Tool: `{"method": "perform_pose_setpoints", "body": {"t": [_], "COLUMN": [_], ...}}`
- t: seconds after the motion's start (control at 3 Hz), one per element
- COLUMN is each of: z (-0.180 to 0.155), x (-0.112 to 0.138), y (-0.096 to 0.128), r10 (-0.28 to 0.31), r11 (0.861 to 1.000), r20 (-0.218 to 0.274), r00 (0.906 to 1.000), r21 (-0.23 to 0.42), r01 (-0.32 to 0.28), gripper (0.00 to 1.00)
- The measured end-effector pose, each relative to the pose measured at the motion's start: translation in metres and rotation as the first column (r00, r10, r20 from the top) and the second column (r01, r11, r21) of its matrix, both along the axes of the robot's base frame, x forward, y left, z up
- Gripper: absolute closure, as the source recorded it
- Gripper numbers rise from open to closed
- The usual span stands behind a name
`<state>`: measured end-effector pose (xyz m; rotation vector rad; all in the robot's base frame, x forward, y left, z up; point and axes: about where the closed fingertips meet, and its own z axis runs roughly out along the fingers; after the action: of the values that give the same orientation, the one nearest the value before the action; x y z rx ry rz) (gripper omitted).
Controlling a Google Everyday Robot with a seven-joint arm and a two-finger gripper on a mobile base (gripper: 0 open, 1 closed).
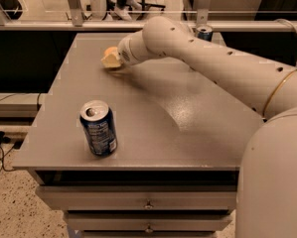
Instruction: Move orange near pepsi can
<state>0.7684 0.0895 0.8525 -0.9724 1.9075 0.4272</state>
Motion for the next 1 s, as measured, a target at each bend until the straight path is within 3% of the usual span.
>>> {"method": "perform_pose_setpoints", "body": {"t": [0.33,0.67,1.0], "z": [0.019,0.022,0.026], "x": [-0.015,-0.055,-0.059], "y": [-0.015,-0.043,-0.087], "r10": [0.016,0.073,0.026], "r11": [0.999,0.992,0.991], "r20": [-0.017,-0.074,-0.075], "r00": [0.9997,0.9946,0.9969], "r21": [0.037,0.108,0.131], "r01": [-0.015,-0.064,-0.016], "gripper": [0.96,1.0,1.0]}}
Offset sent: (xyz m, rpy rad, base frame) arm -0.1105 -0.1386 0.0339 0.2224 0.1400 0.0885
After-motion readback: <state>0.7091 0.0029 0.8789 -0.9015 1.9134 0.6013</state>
